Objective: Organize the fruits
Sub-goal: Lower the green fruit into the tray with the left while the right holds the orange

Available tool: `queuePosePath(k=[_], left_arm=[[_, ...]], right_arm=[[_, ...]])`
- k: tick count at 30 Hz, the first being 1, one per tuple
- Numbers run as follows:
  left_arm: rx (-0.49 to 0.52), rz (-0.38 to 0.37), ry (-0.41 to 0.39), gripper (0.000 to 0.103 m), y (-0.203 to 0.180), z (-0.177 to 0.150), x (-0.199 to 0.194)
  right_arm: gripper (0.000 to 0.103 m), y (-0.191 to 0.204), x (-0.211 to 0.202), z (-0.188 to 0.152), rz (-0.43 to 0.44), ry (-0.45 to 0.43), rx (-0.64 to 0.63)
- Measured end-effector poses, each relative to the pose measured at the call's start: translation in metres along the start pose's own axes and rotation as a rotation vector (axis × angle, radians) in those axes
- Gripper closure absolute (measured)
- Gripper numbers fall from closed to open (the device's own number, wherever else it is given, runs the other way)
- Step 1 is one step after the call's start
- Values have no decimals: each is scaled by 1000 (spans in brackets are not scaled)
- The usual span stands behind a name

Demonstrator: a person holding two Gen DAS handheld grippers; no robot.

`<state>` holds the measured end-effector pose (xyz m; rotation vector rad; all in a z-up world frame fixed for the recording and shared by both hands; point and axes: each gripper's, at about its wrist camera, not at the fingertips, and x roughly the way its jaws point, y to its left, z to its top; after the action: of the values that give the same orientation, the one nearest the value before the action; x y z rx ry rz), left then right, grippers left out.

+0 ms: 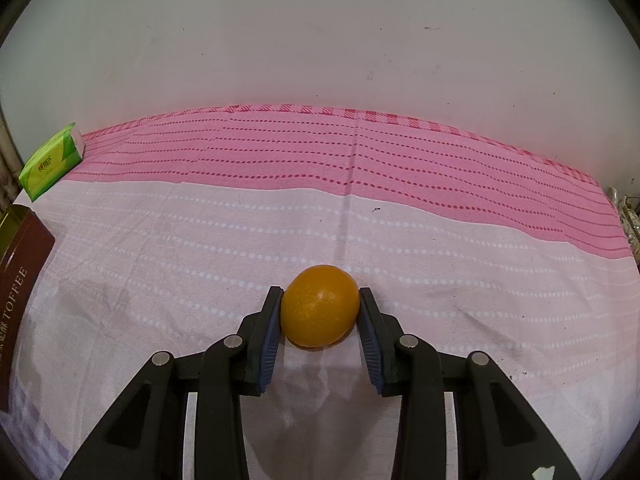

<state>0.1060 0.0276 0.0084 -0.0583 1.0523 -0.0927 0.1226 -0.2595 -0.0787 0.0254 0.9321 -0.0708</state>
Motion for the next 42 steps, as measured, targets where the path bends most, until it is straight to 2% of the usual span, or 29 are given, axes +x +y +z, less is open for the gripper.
queuePosePath(k=[8, 18, 25, 35, 42], left_arm=[[-94, 104, 31, 66, 64, -15, 1], [-156, 105, 65, 66, 102, -28, 8], [-139, 105, 82, 66, 106, -39, 15], [-49, 84, 96, 66, 85, -44, 18], [-37, 106, 99, 65, 83, -46, 20]], right_arm=[[68, 0, 0, 0, -1, 0, 0], [68, -1, 0, 0, -3, 0, -1], [68, 0, 0, 0, -4, 0, -1], [68, 1, 0, 0, -6, 1, -1], [68, 0, 1, 1, -7, 1, -4]])
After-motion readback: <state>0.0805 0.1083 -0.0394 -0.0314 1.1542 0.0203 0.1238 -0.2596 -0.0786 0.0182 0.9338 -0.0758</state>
